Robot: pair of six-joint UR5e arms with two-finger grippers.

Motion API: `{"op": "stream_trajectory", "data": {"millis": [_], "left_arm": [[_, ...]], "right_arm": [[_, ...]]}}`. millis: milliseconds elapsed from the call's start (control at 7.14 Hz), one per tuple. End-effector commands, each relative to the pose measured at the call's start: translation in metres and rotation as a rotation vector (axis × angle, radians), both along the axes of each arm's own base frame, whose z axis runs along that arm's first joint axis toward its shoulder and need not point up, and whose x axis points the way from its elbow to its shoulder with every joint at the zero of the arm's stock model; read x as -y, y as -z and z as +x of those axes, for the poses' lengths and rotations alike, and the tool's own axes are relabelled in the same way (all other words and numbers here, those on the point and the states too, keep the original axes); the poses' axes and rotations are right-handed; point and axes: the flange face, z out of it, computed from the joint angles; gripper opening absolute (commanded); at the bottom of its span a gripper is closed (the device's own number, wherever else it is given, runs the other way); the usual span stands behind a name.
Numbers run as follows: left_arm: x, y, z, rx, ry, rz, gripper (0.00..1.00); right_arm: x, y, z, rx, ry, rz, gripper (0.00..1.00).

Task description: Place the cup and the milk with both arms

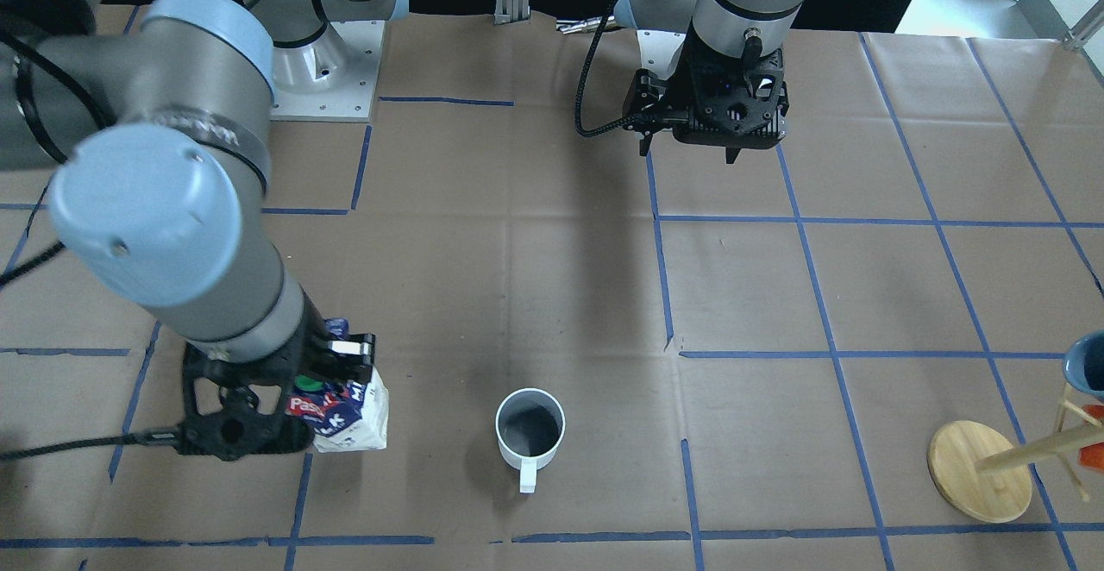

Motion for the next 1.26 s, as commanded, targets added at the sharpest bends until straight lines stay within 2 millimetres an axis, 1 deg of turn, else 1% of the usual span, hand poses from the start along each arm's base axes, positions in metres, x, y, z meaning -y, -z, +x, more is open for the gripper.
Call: {"op": "stream_trajectory", "data": {"millis": [0,140,280,420,560,700,840,980,1120], "left_arm": [[0.000,0.000,0.000,0.000,0.001,-0.001,1.00],[0.000,0.000,0.000,0.000,-0.001,-0.001,1.00],[0.000,0.000,0.000,0.000,-0.001,-0.001,1.00],[0.000,0.000,0.000,0.000,-0.001,-0.001,1.00],[0.000,0.000,0.000,0.000,0.001,-0.001,1.00],[-0.001,0.000,0.000,0.000,0.001,0.001,1.00],[-0.001,0.000,0.000,0.000,0.001,0.001,1.00],[-0.001,0.000,0.000,0.000,0.001,0.001,1.00],[-0.001,0.000,0.000,0.000,0.001,0.001,1.00]], "right_arm": [[0.012,0.030,0.035,-0.003,0.023,0.026,0.49],[0.008,0.032,0.047,0.019,0.023,0.035,0.50],[0.006,0.037,0.056,0.028,0.061,0.043,0.49],[0.006,0.046,0.061,0.023,0.069,0.056,0.50],[0.004,0.054,0.072,0.019,0.069,0.059,0.50],[0.005,0.060,0.072,0.014,0.069,0.064,0.50],[0.007,0.060,0.068,0.015,0.075,0.062,0.51],[0.007,0.060,0.068,0.014,0.081,0.062,0.66],[0.007,0.055,0.068,0.015,0.111,0.055,1.00]]}}
